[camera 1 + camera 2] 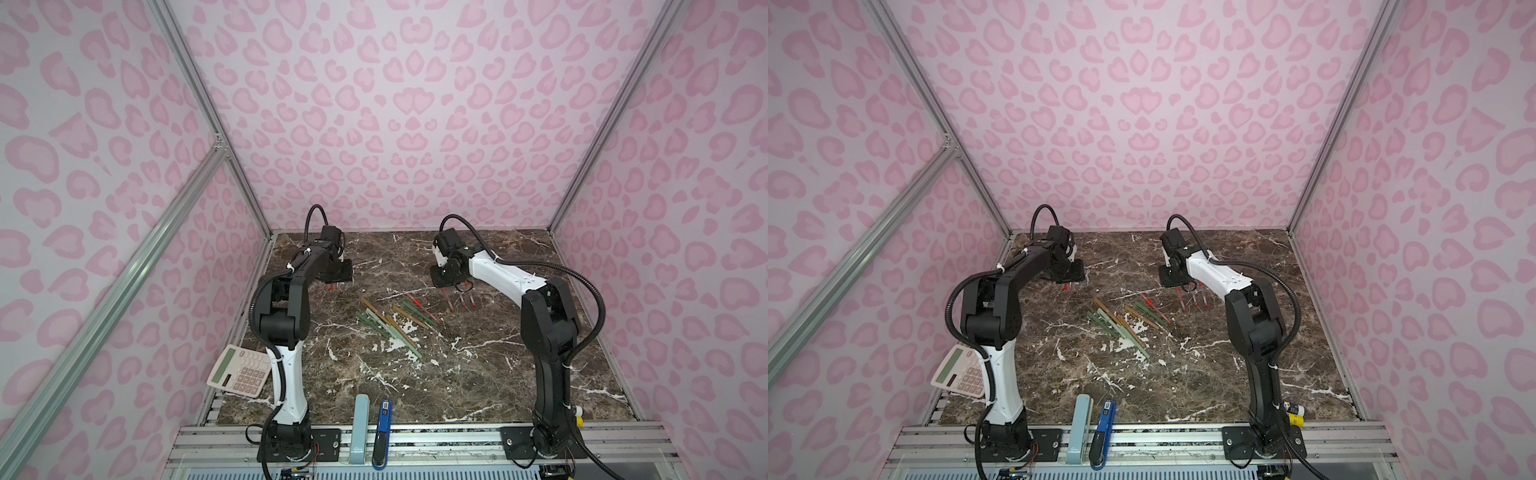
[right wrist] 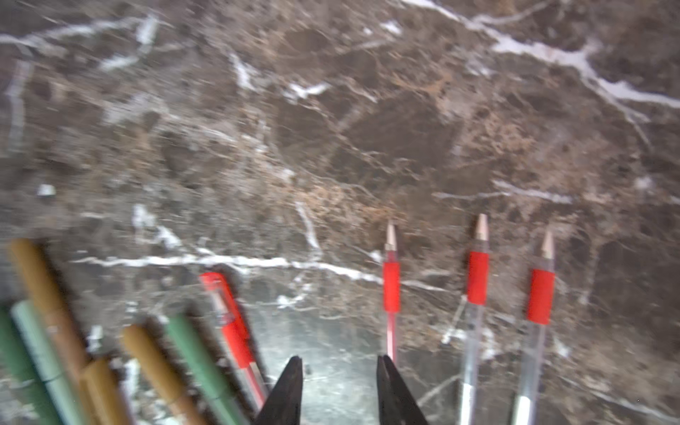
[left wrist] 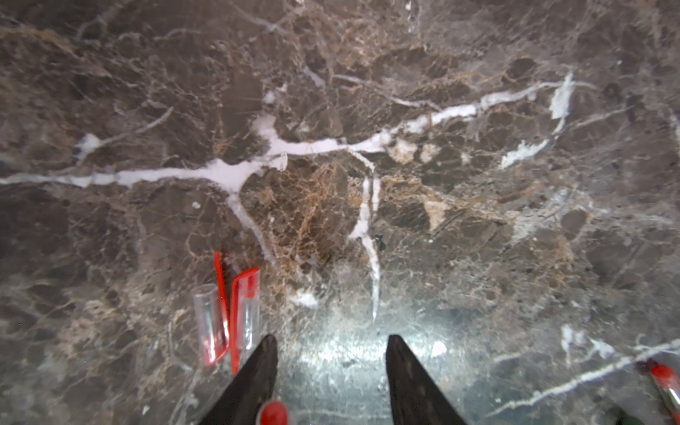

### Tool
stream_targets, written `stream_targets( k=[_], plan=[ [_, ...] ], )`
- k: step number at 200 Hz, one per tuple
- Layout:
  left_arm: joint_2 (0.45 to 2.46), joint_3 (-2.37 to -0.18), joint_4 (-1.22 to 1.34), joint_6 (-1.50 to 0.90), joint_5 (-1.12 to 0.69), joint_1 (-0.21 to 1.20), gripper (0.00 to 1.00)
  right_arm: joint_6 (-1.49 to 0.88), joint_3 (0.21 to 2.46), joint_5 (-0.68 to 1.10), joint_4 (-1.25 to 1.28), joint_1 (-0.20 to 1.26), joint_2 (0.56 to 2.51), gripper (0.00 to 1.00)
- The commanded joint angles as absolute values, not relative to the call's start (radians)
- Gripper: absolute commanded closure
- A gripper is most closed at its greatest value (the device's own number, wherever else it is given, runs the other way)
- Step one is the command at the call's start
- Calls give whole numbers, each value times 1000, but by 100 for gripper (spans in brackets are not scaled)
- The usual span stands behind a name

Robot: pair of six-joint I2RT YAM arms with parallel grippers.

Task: Remove pen caps from pens
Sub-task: Place the pen at the top-center of the table.

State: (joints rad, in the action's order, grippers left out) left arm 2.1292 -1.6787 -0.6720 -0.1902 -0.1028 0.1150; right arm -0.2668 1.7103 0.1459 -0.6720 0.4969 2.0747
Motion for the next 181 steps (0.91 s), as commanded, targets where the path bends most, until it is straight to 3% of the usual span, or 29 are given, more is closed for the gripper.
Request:
stream_targets(
  k=[1,55,124,181],
  plan=[
    [2087,-1658,-659,-244,-165,101,46,-383,1727,283,-558,540,2092,61],
    [1980,-1562,-583,-451,-226,74,41,-607,1881,497,-280,682,2249,66],
    [1902,-1389,-455,-701,-322,43,32,-852,1953,577,3,774,2422,65],
    [1855,-1286,-346,-825,-383,-15,4,-970,1962,621,151,785,2490,69]
  ],
)
